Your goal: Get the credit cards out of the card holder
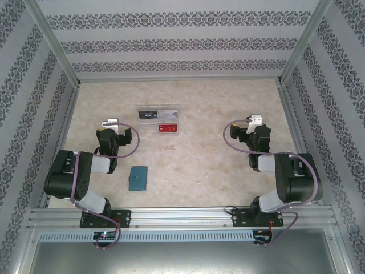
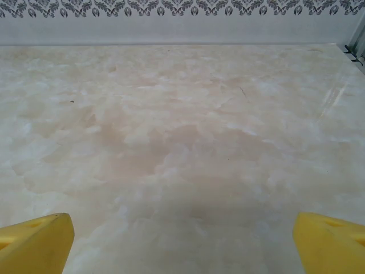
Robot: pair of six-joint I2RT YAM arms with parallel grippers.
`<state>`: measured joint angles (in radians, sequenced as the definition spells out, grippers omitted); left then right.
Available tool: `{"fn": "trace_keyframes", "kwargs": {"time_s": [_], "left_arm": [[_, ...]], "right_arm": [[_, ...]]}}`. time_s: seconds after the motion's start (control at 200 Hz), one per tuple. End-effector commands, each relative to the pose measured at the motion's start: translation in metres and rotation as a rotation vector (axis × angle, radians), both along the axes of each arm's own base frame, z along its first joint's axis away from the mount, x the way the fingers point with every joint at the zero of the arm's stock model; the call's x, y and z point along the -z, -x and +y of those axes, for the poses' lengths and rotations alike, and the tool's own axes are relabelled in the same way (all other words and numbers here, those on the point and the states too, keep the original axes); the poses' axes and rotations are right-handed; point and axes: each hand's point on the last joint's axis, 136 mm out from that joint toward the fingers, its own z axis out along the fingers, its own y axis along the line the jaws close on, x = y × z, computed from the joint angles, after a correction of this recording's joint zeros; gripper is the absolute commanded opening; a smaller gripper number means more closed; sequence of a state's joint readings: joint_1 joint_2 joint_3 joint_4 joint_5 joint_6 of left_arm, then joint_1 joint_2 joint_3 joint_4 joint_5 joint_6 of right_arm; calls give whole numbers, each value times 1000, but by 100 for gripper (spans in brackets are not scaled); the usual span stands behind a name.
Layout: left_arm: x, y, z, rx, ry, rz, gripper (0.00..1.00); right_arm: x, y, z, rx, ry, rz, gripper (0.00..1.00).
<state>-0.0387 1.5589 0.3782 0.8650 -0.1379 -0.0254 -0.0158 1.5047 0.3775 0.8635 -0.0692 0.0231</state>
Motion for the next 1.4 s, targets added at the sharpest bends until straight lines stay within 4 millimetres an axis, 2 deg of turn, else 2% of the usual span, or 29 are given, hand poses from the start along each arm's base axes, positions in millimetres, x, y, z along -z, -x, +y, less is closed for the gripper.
{"fn": "trace_keyframes", "kwargs": {"time_s": [0.0, 0.764, 0.889, 0.949, 1.024, 1.104, 1.214, 1.274, 1.344, 1.394], "left_arm": [[-6, -5, 4, -7, 7, -14, 99], [-6, -5, 3, -4, 11, -13, 99], [-10, -7, 1, 13, 12, -7, 99], [-21, -8, 3, -1, 8, 14, 99], [-34, -4, 18, -106, 16, 118, 99], [-65, 1, 28, -179, 27, 153, 99], [-101, 23, 42, -312, 84, 176, 99], [-114, 34, 40, -329, 132, 217, 99], [-124, 47, 32, -315, 191, 273, 99], [-130, 54, 24, -292, 232, 299, 99]], "right_arm": [[-9, -5, 3, -17, -8, -26, 98], [-8, -5, 3, -17, -8, -23, 98], [-9, -4, -9, 64, -2, -28, 98], [-10, -4, -10, 78, 2, -31, 98], [-16, -1, -24, 164, 2, -40, 98], [-21, 3, -27, 187, 10, -59, 98], [-42, 10, -40, 270, 3, -53, 98], [-57, 13, -44, 297, -22, -41, 98], [-76, 21, -61, 438, -169, -71, 98], [-86, 25, -63, 461, -256, -83, 98]]}}
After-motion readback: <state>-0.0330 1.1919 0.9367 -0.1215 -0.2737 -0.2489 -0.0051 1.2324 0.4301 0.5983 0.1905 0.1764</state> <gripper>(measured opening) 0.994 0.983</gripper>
